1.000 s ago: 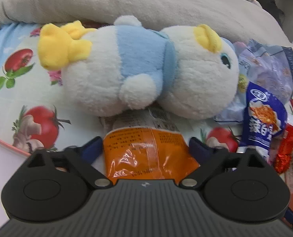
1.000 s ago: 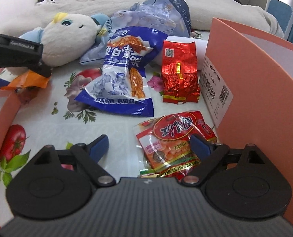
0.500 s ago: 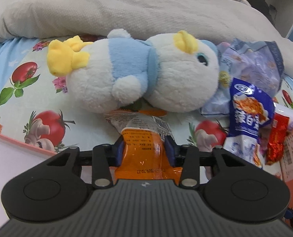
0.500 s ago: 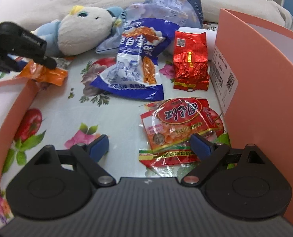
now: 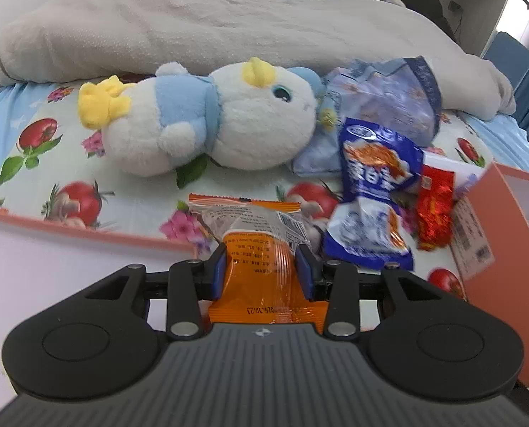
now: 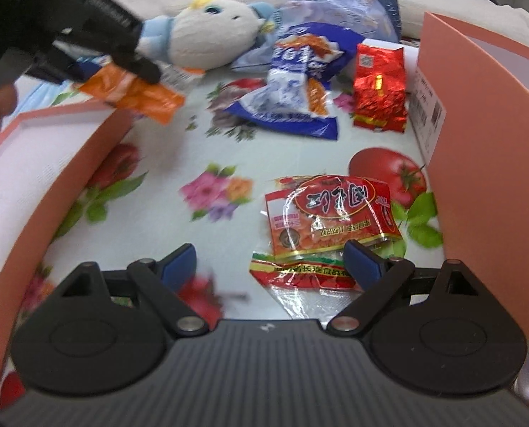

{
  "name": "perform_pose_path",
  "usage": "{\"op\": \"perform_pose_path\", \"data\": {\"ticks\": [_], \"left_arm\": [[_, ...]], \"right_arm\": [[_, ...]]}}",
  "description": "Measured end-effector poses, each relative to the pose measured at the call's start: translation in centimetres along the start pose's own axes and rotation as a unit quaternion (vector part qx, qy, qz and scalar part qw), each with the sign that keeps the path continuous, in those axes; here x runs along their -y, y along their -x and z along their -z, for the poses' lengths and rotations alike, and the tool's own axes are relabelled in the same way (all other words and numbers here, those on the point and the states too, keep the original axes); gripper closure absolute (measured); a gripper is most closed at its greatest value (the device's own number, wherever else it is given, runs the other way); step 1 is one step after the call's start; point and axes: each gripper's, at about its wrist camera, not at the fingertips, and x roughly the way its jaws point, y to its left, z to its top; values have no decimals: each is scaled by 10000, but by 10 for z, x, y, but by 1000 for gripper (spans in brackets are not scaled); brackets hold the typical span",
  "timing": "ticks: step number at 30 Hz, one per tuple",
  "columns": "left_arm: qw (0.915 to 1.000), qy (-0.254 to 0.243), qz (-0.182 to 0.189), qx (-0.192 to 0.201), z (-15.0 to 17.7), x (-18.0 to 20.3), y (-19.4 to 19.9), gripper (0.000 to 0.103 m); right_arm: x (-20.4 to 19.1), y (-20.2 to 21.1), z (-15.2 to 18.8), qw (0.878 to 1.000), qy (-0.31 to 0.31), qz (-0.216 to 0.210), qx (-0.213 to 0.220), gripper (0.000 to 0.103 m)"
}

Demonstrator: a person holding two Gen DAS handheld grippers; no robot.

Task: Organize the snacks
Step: 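Lift the orange packet with the left gripper while the right gripper moves over the red packet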

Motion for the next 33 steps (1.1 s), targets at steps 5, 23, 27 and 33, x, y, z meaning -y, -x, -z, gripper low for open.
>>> {"op": "perform_pose_path", "data": {"ticks": [5,23,27,33], "left_arm": [[9999,85,118,-33,27,12,21,58],[9990,-22,247,-360,124,42,79,60],[9989,83,160,-423,137,39,83,60],[9990,216,-17,-386,140,30,90,60]], "right_arm": [[-8,16,16,9997,155,-189,-63,11],[-17,82,87,9971,605,-417,-216,12],[-7,95,82,9983,392,-425,-80,18],[-2,100,71,9984,365,-276,337,17]]}}
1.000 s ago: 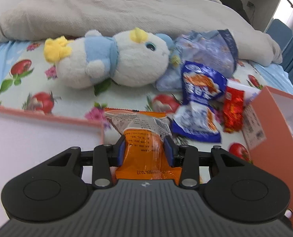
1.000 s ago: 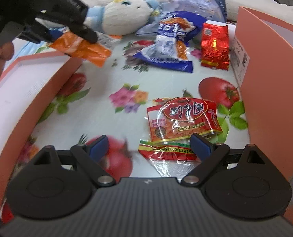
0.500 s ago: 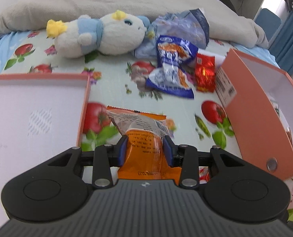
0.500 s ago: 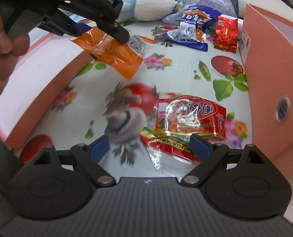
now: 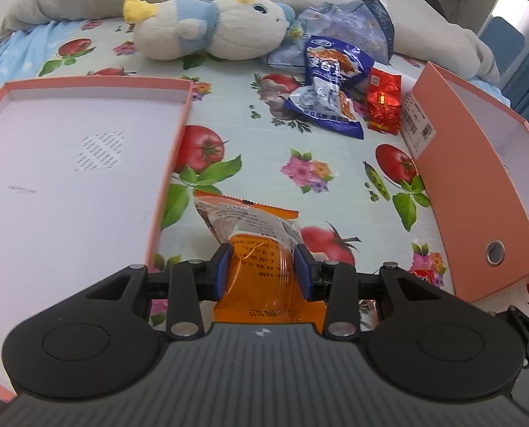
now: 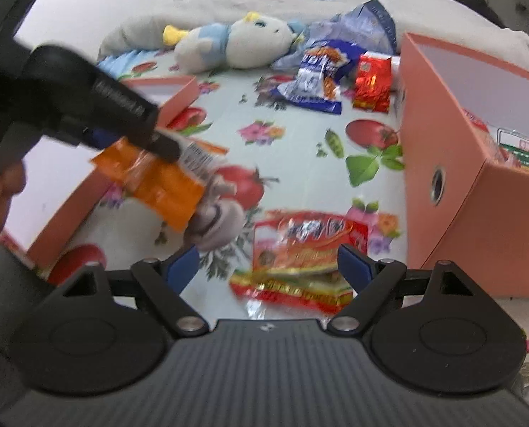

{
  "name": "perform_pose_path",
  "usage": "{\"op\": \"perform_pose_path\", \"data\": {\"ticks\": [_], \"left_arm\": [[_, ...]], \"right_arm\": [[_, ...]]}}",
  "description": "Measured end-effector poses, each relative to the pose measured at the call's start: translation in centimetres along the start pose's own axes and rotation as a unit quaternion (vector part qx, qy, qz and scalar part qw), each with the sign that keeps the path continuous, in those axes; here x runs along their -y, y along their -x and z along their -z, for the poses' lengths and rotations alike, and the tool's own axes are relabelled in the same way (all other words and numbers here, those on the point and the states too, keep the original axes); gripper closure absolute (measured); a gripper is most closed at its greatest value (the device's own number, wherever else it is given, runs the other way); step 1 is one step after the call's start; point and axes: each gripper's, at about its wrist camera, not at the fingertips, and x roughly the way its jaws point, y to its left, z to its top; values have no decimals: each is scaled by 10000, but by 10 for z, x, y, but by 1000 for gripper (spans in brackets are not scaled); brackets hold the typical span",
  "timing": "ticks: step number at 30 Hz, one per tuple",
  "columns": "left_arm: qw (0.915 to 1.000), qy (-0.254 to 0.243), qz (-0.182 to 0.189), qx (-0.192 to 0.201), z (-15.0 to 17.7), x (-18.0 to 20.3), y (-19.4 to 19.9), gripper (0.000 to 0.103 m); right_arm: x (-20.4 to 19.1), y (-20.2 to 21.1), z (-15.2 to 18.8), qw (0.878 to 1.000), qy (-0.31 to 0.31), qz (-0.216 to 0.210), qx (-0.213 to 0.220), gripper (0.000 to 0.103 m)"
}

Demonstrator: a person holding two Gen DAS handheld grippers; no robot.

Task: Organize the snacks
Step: 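Lift the orange packet with the left gripper while the right gripper moves over the red packet, then close the right gripper on the red-printed packet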

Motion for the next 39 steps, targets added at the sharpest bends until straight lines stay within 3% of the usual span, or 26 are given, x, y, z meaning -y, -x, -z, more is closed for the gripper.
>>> {"op": "perform_pose_path", "data": {"ticks": [23,26,27,30,31,33,35,36,37,38,39], "left_arm": [[9997,244,46,-15,4,-11,1,63],[9995,303,99,-49,4,-13,1,60],[9994,321,102,-90,4,-13,0,53],[9993,338,94,-98,4,-12,1,37],[9994,317,94,-68,5,-11,3,34],[9995,296,67,-73,5,-10,3,23],[9993,335,99,-135,6,-10,2,20],[9992,353,117,-152,6,-11,2,19],[9991,362,115,-159,7,-11,1,19],[9992,365,94,-167,7,-10,0,17],[9991,366,83,-183,7,-10,0,16]], "right_arm": [[1,-44,-1,9986,337,393,85,10],[0,-45,-1,9985,345,436,31,11],[0,-45,-2,9984,323,453,4,11],[2,-41,-1,9983,279,502,62,25],[4,-39,0,9982,263,540,88,34],[7,-38,0,9984,229,513,109,39],[7,-36,1,9981,277,525,160,47],[4,-34,2,9979,344,501,212,55],[2,-32,2,9977,386,504,235,79],[-1,-30,2,9974,417,527,245,91],[-3,-30,3,9977,421,474,240,91]]}}
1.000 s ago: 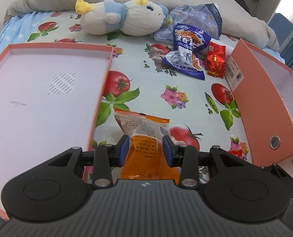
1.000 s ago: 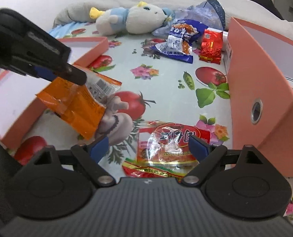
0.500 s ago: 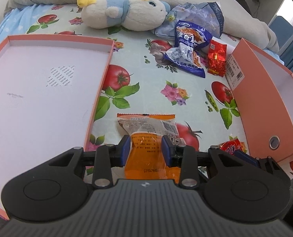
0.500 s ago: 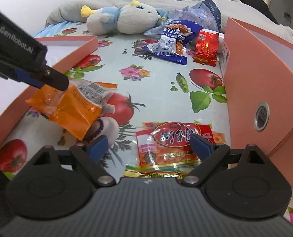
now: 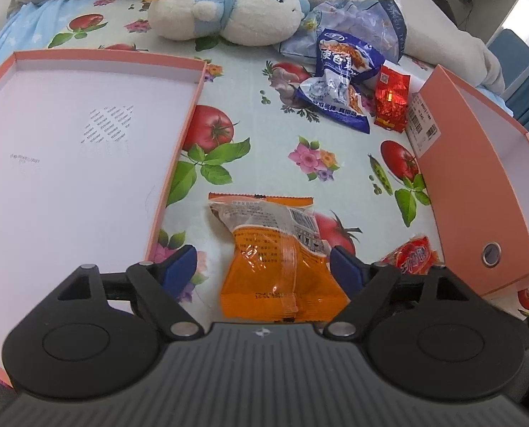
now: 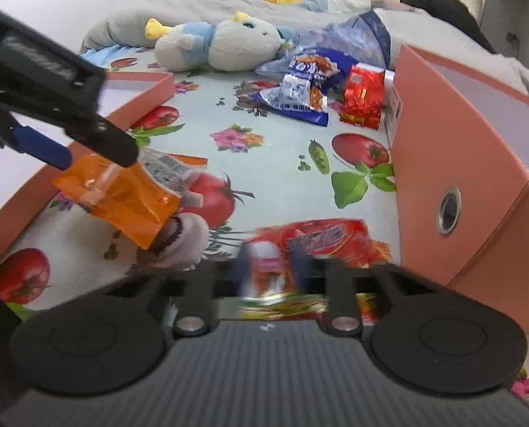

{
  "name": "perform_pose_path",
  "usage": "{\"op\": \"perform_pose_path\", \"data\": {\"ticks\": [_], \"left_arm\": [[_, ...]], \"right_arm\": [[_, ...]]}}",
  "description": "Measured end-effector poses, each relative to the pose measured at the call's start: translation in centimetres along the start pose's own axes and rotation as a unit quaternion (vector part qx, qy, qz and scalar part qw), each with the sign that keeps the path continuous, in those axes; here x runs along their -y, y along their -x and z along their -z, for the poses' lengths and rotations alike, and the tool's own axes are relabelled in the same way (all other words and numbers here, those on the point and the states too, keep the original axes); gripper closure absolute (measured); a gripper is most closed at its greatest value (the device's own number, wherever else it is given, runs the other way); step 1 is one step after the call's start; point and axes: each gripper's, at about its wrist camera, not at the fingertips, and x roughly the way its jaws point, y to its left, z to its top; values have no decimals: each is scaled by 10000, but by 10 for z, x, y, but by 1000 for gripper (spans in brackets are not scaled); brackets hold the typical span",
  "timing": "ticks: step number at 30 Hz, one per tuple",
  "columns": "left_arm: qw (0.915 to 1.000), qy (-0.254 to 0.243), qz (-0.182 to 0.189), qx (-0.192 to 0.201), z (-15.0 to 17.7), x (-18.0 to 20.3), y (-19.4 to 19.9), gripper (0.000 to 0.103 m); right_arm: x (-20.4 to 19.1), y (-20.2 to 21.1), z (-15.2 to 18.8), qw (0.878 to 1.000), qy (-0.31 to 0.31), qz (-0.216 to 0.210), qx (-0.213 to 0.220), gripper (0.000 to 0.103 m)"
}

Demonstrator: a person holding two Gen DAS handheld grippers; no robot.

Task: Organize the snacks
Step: 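Close the right gripper on the red-printed packet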

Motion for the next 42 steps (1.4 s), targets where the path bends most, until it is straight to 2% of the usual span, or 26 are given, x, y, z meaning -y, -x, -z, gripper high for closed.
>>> {"op": "perform_pose_path", "data": {"ticks": [7,16,21,22,23,25,30,33,42], "left_arm": [[9998,27,1,-201,1,2,-13,13],[9994,76,-62,-330,0,1,-24,13],[9995,96,-79,-300,-2,0,-24,13],[9995,119,-80,-298,-2,-2,-24,13],[9994,158,-74,-299,-2,-3,-24,13],[9992,234,-58,-308,-2,-6,-25,13],[9988,271,-12,-403,1,-8,-29,13],[9990,178,-15,-412,2,-6,-30,13],[9985,289,46,-469,1,-8,-33,13]], "right_arm": [[0,4,3,9998,-25,-180,-55,92],[-7,20,6,9949,-372,-922,-159,93],[-2,32,-7,9974,-295,-644,160,89],[0,34,-10,9979,-269,-549,209,75],[2,35,-11,9983,-258,-456,246,49],[6,35,-13,9986,-240,-311,362,23],[2,17,-18,9995,64,-305,-35,24],[-2,8,-20,9993,205,-237,-196,13],[-1,-21,-22,9973,457,57,-565,13]]}}
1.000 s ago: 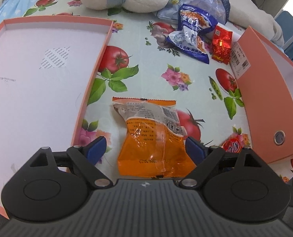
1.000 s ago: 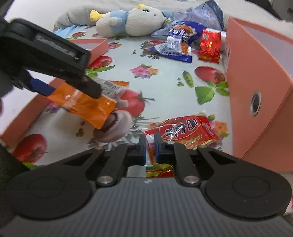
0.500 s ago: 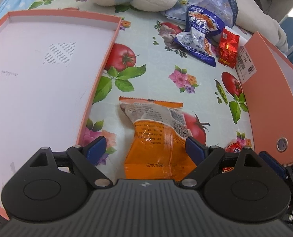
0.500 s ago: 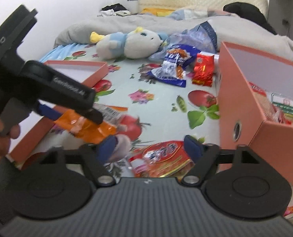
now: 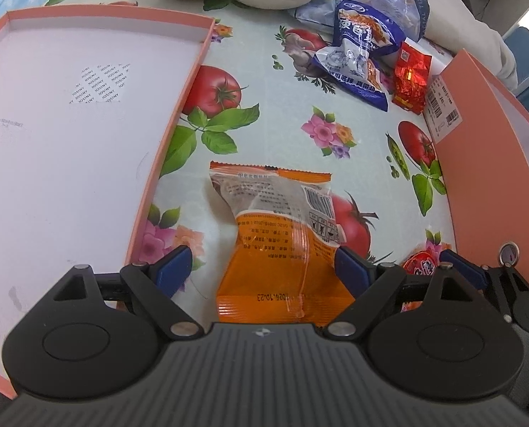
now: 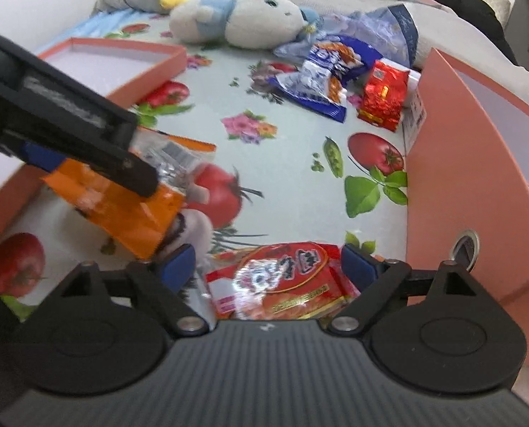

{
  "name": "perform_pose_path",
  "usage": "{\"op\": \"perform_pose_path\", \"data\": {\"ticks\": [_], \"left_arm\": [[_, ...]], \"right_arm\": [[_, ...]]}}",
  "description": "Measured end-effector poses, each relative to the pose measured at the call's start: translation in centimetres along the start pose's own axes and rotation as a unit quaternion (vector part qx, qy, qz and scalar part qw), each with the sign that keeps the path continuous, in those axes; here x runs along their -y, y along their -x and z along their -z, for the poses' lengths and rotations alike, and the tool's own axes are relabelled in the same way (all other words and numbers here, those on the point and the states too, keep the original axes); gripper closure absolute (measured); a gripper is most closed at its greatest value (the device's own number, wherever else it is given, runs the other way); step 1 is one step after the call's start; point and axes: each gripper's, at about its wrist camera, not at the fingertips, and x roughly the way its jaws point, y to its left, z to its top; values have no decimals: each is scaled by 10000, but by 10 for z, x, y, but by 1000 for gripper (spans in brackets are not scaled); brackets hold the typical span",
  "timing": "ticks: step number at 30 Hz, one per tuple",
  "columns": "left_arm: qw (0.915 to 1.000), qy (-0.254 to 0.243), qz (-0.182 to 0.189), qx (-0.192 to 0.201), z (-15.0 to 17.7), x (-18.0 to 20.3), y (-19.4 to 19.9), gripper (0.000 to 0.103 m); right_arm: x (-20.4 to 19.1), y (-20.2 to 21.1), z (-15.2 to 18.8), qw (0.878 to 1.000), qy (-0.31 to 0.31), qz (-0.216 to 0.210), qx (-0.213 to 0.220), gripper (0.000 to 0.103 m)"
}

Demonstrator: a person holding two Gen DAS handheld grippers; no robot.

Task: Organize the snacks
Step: 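Close the right gripper on the red-printed packet, then carry both held packets up over the deep orange box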

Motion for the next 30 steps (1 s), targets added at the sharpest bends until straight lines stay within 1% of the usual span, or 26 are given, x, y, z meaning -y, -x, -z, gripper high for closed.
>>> {"op": "perform_pose_path", "data": {"ticks": [1,4,7,8,9,10,11,12,14,17,21,22,23,25,26,28,30], "left_arm": [[10000,-5,-1,-5,0,0,0,13],[10000,-6,15,-17,0,-1,-1,13],[10000,10,41,-17,-1,-2,-1,13],[10000,19,49,-12,-2,-2,-1,12],[10000,22,54,-8,-2,-2,-2,12],[10000,23,56,-6,-2,-1,-2,11],[10000,21,54,0,-3,-1,-3,11],[10000,13,46,7,-2,0,-3,11],[10000,-4,15,42,-2,1,-4,11],[9999,51,30,128,-3,2,-4,11],[9997,11,23,263,-3,5,-5,12],[9996,7,17,284,-2,6,-5,13],[9996,5,37,292,-2,6,-5,17],[9995,-76,77,302,0,9,-5,27],[9994,-150,80,317,1,11,-4,36],[9991,-230,82,335,3,13,-3,38],[9988,-248,128,398,5,13,0,44]], "right_arm": [[3,-1,1,9999,-86,-68,-2,13],[14,-4,3,9976,-497,-473,-101,13],[12,-2,7,9975,-437,-562,-47,11],[13,-2,8,9971,-477,-591,-27,12],[13,-1,8,9969,-467,-638,-5,14],[12,0,8,9969,-436,-652,10,19],[12,1,7,9969,-429,-664,21,27],[11,3,7,9968,-430,-669,50,33],[10,5,6,9969,-408,-677,62,42],[9,8,7,9970,-350,-676,103,50],[8,11,8,9972,-347,-646,140,51],[8,12,8,9972,-363,-634,152,51],[9,13,8,9972,-395,-614,164,51],[10,15,8,9970,-444,-613,182,51],[11,16,8,9969,-464,-615,181,51],[12,15,8,9969,-489,-597,172,51],[11,16,8,9971,-450,-598,151,51]]}}
